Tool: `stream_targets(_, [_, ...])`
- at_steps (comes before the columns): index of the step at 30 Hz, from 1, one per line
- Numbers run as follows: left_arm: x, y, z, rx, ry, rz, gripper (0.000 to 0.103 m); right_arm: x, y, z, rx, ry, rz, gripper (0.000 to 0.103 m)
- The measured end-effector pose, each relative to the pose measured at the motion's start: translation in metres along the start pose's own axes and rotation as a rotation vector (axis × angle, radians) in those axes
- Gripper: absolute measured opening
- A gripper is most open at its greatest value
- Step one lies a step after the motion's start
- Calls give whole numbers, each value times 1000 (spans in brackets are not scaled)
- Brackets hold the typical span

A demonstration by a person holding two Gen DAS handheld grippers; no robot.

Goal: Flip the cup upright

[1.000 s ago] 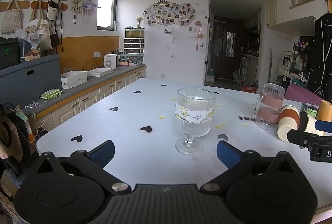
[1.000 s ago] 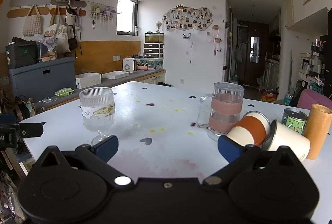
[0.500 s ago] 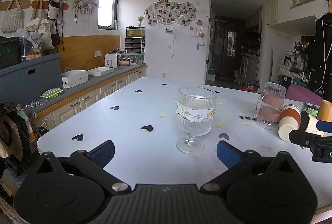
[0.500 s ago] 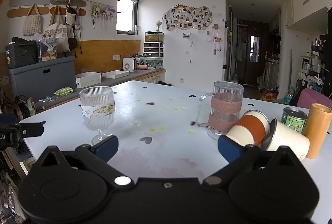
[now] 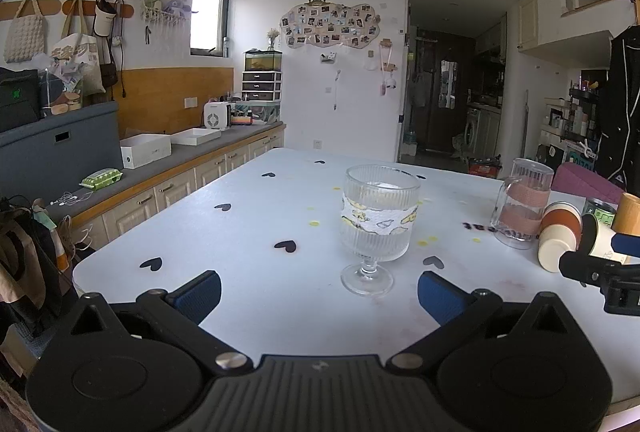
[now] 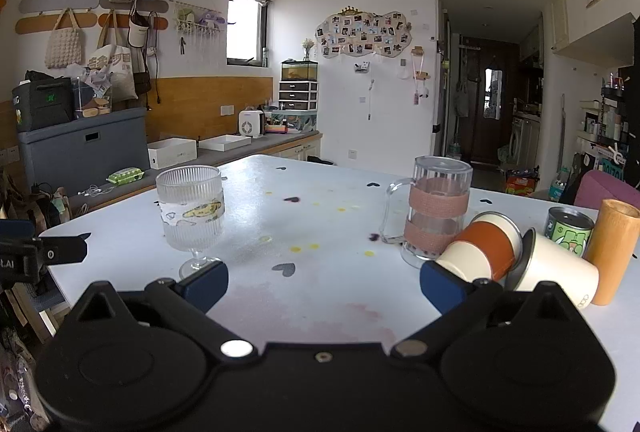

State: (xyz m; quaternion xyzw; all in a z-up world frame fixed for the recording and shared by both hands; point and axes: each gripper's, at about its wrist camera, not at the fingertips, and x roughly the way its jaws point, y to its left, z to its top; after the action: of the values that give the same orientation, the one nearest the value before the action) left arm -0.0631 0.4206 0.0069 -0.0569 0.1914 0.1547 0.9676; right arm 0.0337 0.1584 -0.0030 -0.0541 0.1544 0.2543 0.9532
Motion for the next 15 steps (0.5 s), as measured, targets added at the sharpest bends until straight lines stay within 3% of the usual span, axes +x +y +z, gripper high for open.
stream_targets(15, [-1,2,0,-1,3,1,103,0,0,1,-2,0,2,103])
